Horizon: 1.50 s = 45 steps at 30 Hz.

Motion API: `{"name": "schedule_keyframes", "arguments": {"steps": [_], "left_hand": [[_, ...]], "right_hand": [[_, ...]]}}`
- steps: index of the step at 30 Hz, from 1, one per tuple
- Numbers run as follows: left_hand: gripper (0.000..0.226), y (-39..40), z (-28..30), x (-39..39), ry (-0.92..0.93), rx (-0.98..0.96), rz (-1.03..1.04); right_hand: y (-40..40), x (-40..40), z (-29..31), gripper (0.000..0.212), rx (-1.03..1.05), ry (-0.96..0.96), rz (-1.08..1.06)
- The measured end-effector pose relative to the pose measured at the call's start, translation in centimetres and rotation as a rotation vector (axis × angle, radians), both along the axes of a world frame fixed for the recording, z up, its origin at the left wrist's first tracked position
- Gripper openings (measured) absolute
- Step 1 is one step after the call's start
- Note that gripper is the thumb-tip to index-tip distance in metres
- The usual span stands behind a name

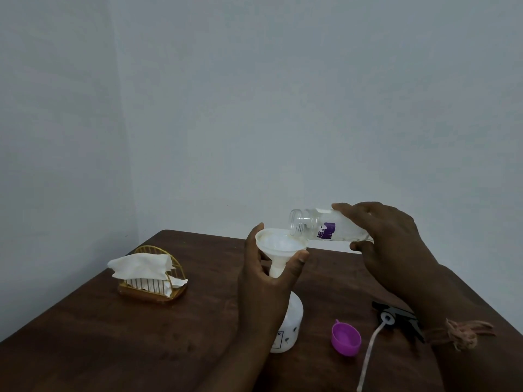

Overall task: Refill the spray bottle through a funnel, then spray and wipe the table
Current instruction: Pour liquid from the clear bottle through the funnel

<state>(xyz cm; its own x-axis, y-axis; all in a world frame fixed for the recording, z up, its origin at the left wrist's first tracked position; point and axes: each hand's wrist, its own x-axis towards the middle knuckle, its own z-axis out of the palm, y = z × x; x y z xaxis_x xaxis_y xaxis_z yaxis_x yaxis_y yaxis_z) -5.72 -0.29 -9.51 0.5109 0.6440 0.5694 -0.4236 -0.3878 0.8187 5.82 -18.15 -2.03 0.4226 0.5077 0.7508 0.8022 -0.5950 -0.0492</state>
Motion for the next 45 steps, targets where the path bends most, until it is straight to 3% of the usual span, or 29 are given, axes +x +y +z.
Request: {"name": "schedule_keyframes", "arguments": {"steps": [7, 45], "left_hand": [[0.089, 0.1, -0.1, 0.1, 0.005, -0.002, 0.002], [0.088, 0.1, -0.2, 0.2, -0.007, -0.001, -0.002]], "right_hand": [[0.7, 0.0, -0.2, 0.084, 0.026, -0.086, -0.006], [1.9, -1.0, -0.1, 0.085, 0.070, -0.116, -0.036]]}}
